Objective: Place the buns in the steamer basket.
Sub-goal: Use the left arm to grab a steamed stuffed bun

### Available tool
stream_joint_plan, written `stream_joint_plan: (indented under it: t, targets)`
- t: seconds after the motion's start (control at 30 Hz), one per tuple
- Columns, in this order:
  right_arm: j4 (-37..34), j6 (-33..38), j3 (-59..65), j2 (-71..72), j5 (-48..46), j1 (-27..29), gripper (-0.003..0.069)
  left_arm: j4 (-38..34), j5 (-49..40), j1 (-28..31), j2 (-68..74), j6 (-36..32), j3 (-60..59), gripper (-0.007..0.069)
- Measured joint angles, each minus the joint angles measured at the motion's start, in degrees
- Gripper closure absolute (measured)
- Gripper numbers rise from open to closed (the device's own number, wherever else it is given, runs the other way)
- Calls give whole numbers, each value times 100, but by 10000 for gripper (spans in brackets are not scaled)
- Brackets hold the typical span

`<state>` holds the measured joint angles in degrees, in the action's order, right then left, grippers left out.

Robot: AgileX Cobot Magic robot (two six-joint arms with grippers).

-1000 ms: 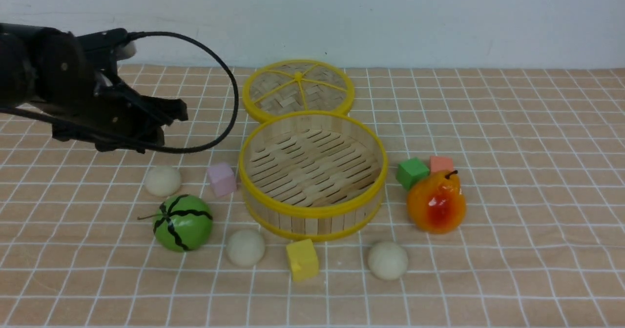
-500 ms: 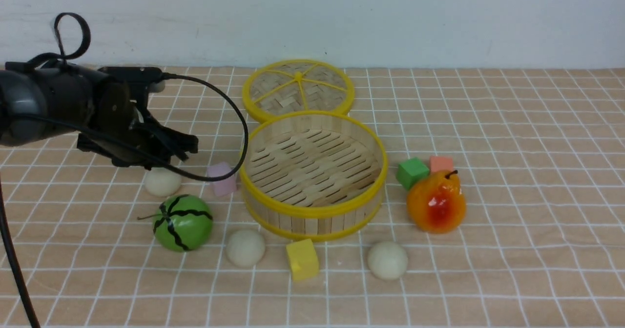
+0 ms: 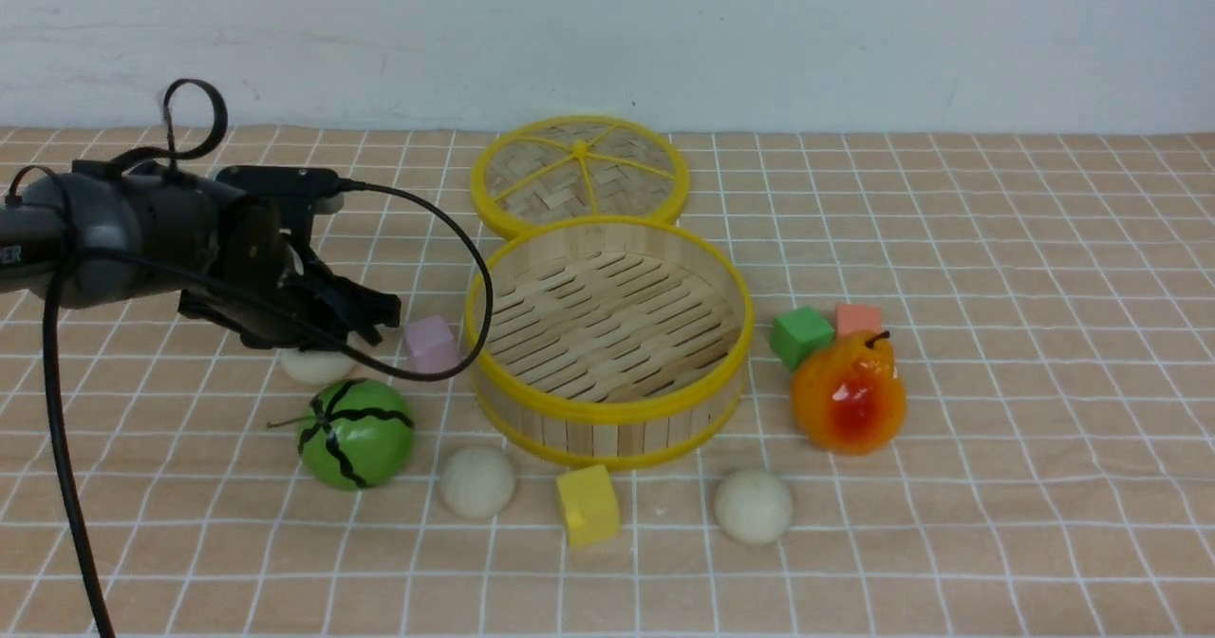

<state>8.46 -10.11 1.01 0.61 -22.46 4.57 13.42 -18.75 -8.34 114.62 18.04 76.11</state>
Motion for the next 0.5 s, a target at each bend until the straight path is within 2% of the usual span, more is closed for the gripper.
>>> stream_joint_plan:
  t: [0.13, 0.23, 0.27, 0.3, 0.33, 0.5]
  targets:
    - [0, 0, 0, 0, 0, 0, 418, 16, 25, 0, 80, 0, 27, 424]
    - [0, 0, 0, 0, 0, 0, 418, 16, -17, 0, 86, 0, 46, 509]
    - [0, 0, 0, 0, 0, 0, 418, 16, -55, 0, 86, 0, 51, 559]
    - [0, 0, 0, 0, 0, 0, 418, 16, -67, 0, 86, 0, 59, 559]
    - [0, 0, 0, 0, 0, 0, 418, 16, -214, 0, 76, 0, 106, 620]
    - [0, 0, 0, 0, 0, 0, 418, 16, -896, -7, -183, 0, 297, 634]
